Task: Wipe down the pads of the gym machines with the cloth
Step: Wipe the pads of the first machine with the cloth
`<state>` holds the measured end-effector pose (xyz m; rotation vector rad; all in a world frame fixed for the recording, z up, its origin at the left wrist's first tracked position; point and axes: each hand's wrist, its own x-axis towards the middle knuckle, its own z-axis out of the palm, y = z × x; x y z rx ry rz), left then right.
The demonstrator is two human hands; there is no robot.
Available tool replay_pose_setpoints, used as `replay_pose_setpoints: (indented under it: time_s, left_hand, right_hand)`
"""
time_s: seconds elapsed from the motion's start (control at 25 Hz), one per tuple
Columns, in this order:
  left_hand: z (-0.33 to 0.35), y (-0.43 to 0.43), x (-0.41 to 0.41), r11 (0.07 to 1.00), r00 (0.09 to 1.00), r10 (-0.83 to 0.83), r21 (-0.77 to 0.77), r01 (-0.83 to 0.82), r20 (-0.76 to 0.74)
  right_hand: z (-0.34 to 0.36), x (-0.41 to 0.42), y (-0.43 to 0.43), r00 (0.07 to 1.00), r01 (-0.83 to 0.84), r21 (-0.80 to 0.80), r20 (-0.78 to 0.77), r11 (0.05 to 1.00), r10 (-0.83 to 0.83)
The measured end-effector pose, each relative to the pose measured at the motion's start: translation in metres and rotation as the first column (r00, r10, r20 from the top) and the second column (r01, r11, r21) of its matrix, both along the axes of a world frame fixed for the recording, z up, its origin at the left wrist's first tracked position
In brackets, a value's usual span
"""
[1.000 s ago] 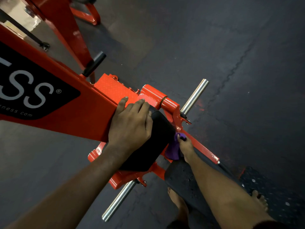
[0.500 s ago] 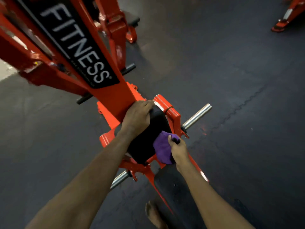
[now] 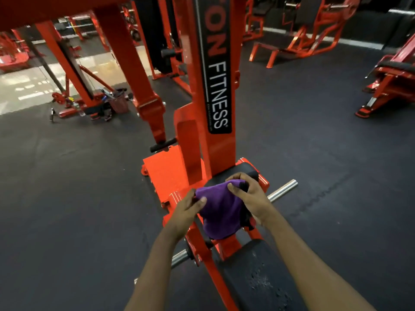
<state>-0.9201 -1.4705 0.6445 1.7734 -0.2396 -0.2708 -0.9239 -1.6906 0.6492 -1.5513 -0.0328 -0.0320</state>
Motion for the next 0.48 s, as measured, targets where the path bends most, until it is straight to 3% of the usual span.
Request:
replay_pose_setpoints:
  time_s: [0.08, 0.16, 0.36, 0.48]
  left_hand:
    - [0.001, 0.012, -0.003, 0.996, 0.997, -0.016, 0.09, 0.01, 0.071]
    - [0.001, 0.023, -0.006, 0.983, 0.988, 0.063, 0.165, -0.087, 0.141]
    - [-0.006, 0.049, -0.002, 0.882, 0.893, 0.36, 0.214, -0.421, 0.271]
    - [-0.008, 0.024, 0.01, 0.888, 0.863, 0.363, 0.148, -0.434, 0.35]
  right_hand:
    - [-0.01, 0.008, 0.017, 0.998, 0.064, -0.132, -0.005, 0.989, -0.065]
    - [-0.022, 0.013, 0.029, 0.982, 0.189, -0.26, 0.021, 0.947, -0.19]
    - [-0.042, 0.028, 0.012, 0.799, 0.595, -0.219, 0.063, 0.773, -0.598]
    - [-0.048, 0.04, -0.014, 0.801, 0.563, -0.399, 0.047, 0.724, -0.597]
